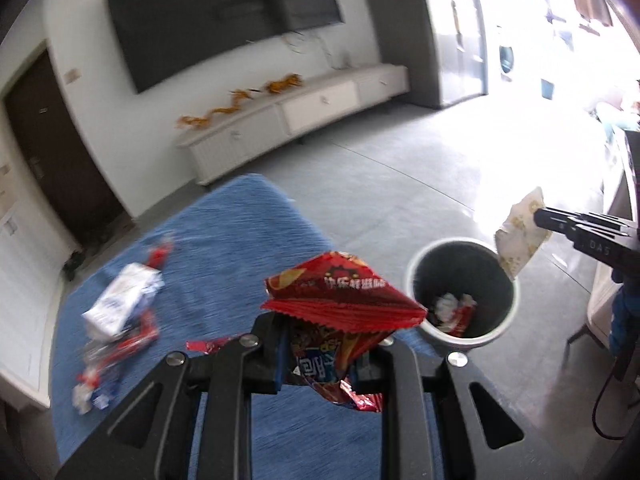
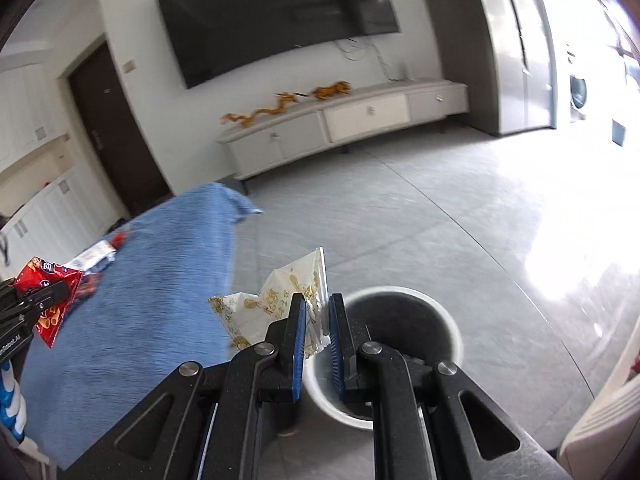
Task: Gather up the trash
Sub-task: 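Carry both items over the white bin and open both tools to drop them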
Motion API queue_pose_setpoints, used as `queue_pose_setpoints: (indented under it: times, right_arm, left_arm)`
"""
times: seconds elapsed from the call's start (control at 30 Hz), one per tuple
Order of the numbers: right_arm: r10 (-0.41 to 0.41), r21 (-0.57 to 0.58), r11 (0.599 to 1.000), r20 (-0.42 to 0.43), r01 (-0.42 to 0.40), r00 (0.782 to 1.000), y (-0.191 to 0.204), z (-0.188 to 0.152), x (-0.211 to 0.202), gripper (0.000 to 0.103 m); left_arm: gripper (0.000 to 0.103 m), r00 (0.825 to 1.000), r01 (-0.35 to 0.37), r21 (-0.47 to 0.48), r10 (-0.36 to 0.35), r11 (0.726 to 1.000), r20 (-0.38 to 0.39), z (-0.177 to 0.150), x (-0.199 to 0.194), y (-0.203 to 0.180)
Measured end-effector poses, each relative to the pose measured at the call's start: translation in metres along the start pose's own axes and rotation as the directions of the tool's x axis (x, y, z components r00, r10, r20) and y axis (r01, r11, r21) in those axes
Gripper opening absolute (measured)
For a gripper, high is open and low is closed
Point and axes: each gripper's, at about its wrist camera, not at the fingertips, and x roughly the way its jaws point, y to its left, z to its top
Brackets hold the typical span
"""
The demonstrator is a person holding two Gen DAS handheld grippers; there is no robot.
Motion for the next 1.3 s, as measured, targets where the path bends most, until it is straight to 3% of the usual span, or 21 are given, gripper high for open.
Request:
queue_pose_setpoints:
  times: [0.3,0.53,0.63,0.73,0.93,1.1,1.3]
  right_arm:
    - [-0.056,0.079,0.995,-0.068,0.062,0.996,-0.055,-0.011,0.033,0.011]
    - [-0.090,0.099,0.990,-0.125,0.103,0.988,-0.084,-0.013,0.067,0.011]
    - [-0.096,0.098,0.989,-0.146,0.111,0.985,-0.090,-0.014,0.079,0.013]
    - [-0.113,0.086,0.988,-0.181,0.130,0.977,-0.094,-0.016,0.093,0.014]
    - [-0.139,0.095,0.982,-0.225,0.163,0.965,-0.099,-0.026,0.103,0.029]
    - [-0.152,0.106,0.978,-0.233,0.180,0.961,-0.100,-0.032,0.097,0.030]
    - [-0.168,0.108,0.975,-0.217,0.194,0.962,-0.097,-0.029,0.082,0.032]
  left_arm:
    - [0.023,0.978,0.181,0.104,-0.167,0.978,-0.125,0.044,0.081,-0.091]
    - [0.023,0.948,0.265,0.059,-0.249,0.962,-0.201,0.071,0.142,-0.130]
    - [0.025,0.932,0.291,0.021,-0.279,0.956,-0.231,0.074,0.162,-0.137]
    - [0.035,0.918,0.310,-0.021,-0.305,0.950,-0.252,0.073,0.176,-0.139]
    - [0.042,0.896,0.344,-0.089,-0.355,0.935,-0.266,0.070,0.191,-0.131]
    - [0.049,0.896,0.336,-0.109,-0.353,0.936,-0.270,0.070,0.194,-0.128]
    - [0.052,0.873,0.374,-0.152,-0.402,0.915,-0.276,0.068,0.195,-0.121]
